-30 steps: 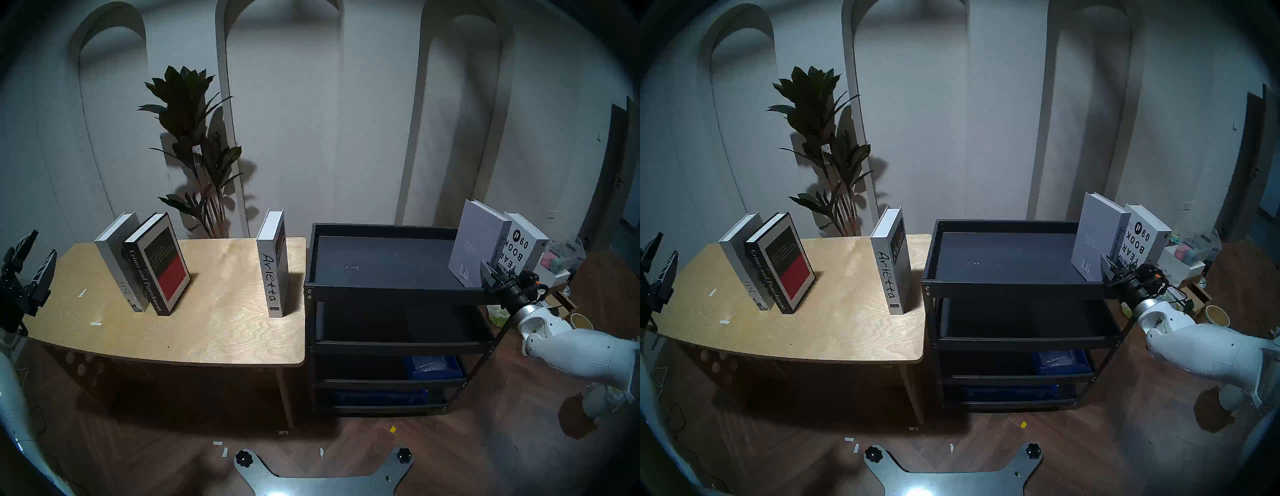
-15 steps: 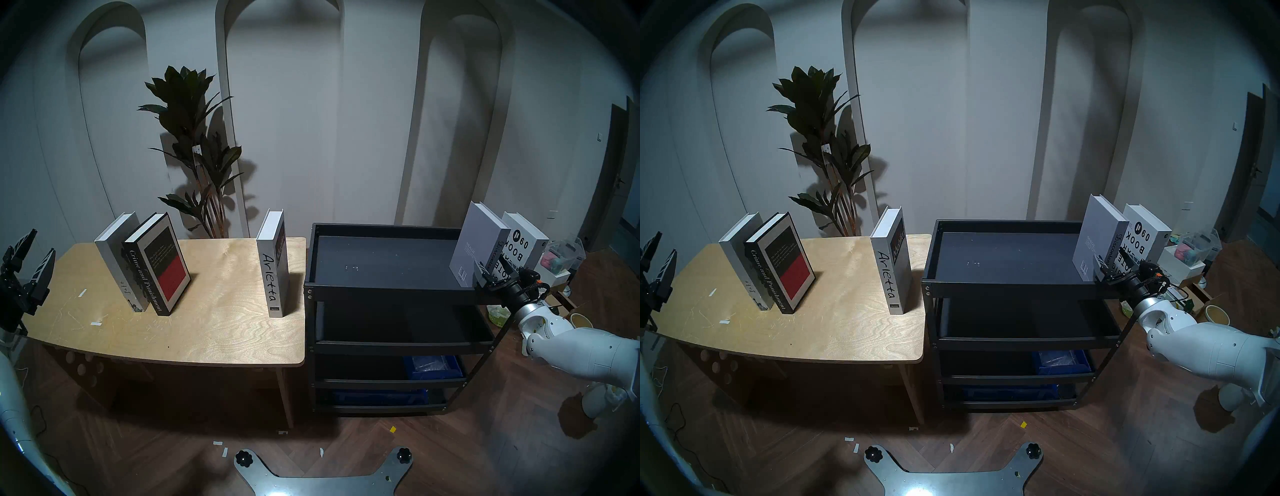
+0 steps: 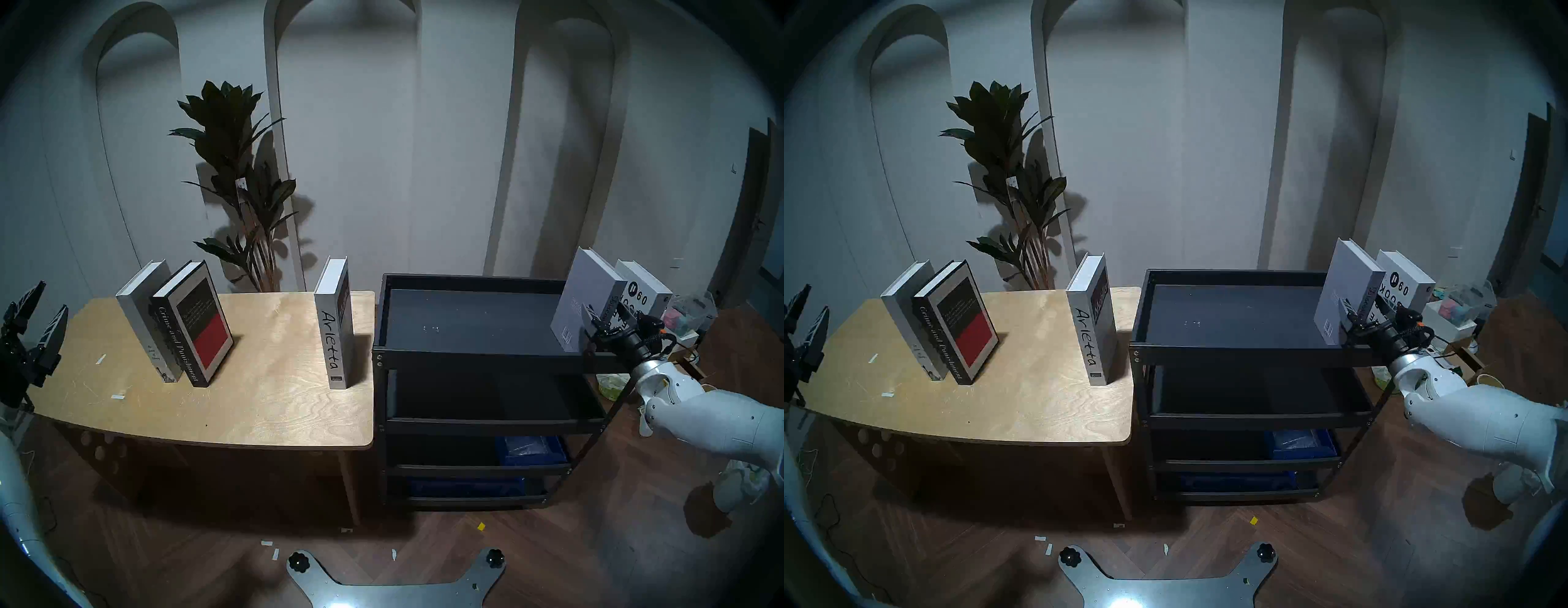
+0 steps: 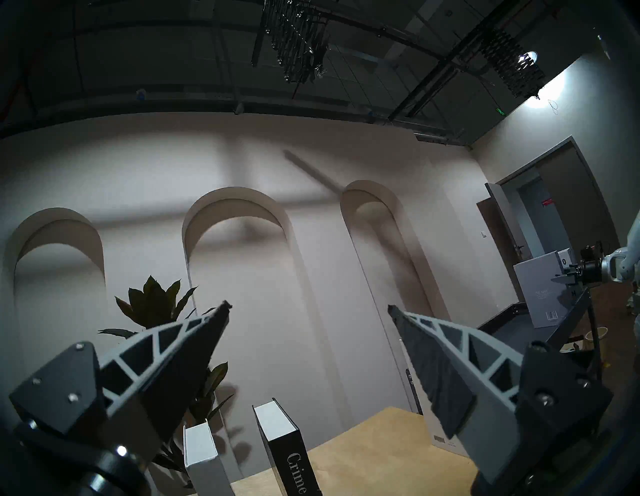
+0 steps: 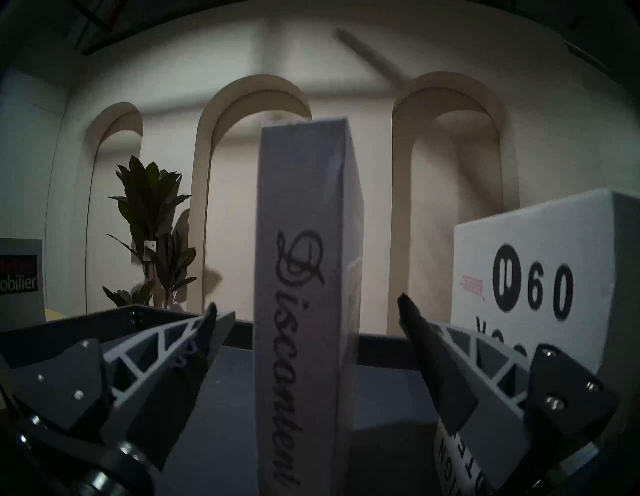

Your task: Move the books from the display table onto the shelf, standing them upright with spines facing out and tallest at one end

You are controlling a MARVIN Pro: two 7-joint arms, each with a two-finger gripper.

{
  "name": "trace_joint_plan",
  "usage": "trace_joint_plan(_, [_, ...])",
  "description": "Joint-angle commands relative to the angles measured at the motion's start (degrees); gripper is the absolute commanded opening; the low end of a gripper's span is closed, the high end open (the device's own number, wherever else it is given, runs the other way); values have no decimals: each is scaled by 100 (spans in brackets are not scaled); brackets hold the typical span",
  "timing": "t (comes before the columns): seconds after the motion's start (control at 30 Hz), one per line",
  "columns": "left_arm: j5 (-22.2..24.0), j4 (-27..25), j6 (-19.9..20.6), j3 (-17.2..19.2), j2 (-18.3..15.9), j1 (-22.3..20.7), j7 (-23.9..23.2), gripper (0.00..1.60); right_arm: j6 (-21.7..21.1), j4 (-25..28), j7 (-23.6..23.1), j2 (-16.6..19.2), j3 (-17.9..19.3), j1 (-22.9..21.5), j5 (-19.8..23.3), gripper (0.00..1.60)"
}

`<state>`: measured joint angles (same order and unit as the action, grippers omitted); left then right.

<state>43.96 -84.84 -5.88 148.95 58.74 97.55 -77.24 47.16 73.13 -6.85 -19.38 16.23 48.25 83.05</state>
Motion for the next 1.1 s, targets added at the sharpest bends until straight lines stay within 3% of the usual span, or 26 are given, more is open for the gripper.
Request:
trace_joint_plan(0.0, [34,-75,-1,18,-43,-37,-18,160,232,370,86,405,258,-216,50,160])
trace_joint_plan(0.23, [37,-115,16,6,-26,-32,-40,160,411,889,222,813,358,-185,139,160])
trace_joint_plan(0.6, [32,-164,74,44,8,-7,-14,160,784,1593,199,1061,566,-126,285,160])
trace_joint_plan(0.8, [90,-209,296,105,20,68,-27,160,784,2160,102,1146,684,-90,309,160])
trace_joint_plan(1.0, [411,-788,905,339,289,387,-179,160,784,2875,41,1213,548,-4,350,160])
trace_joint_plan(1.07, [451,-879,999,374,336,428,-185,160,784,2893,16,1188,522,0,349,160])
